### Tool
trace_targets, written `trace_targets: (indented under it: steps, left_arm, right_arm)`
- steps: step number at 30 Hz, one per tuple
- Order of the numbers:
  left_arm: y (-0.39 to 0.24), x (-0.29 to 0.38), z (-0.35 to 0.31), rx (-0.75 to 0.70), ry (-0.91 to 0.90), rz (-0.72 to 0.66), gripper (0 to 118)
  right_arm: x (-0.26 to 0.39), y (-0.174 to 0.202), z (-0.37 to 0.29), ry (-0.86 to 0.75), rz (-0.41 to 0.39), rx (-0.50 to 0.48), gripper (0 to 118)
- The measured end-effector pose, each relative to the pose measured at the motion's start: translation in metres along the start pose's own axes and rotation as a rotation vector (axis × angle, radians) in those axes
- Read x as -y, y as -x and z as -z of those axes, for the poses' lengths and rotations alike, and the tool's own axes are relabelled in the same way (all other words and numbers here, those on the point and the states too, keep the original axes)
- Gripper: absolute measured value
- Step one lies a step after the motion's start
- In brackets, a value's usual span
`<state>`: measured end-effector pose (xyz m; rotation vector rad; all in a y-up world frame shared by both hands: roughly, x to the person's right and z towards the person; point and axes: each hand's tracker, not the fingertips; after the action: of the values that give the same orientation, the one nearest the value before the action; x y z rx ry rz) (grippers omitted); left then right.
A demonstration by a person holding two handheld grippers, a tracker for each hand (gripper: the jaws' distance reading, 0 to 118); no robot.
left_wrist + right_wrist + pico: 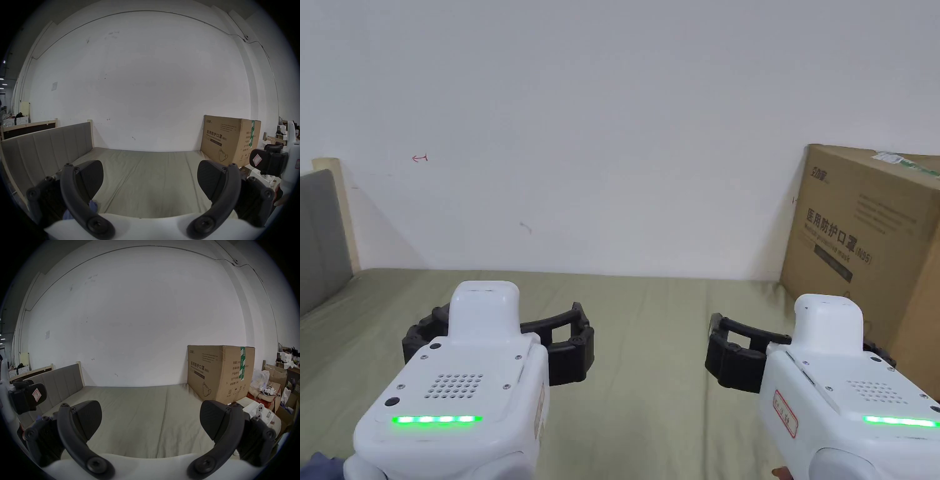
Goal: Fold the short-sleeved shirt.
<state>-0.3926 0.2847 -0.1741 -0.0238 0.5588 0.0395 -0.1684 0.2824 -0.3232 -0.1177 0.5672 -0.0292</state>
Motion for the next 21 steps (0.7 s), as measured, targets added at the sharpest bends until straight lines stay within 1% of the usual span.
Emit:
trace_targets:
  steps: [13,21]
  left_arm:
    - [-0.0035,-0.0006,0.0008,-0.006,-0.002,0.015,116]
    - [-0.0003,0.0,0.0021,-0.005,0.012,-0.013,116]
  right_arm:
    - [-0.0013,-0.0032,-0.0017,-0.017,0.012,0.011,118]
    - [-0.001,-0.0044,-0.0052,-0.029,0.017,0.021,118]
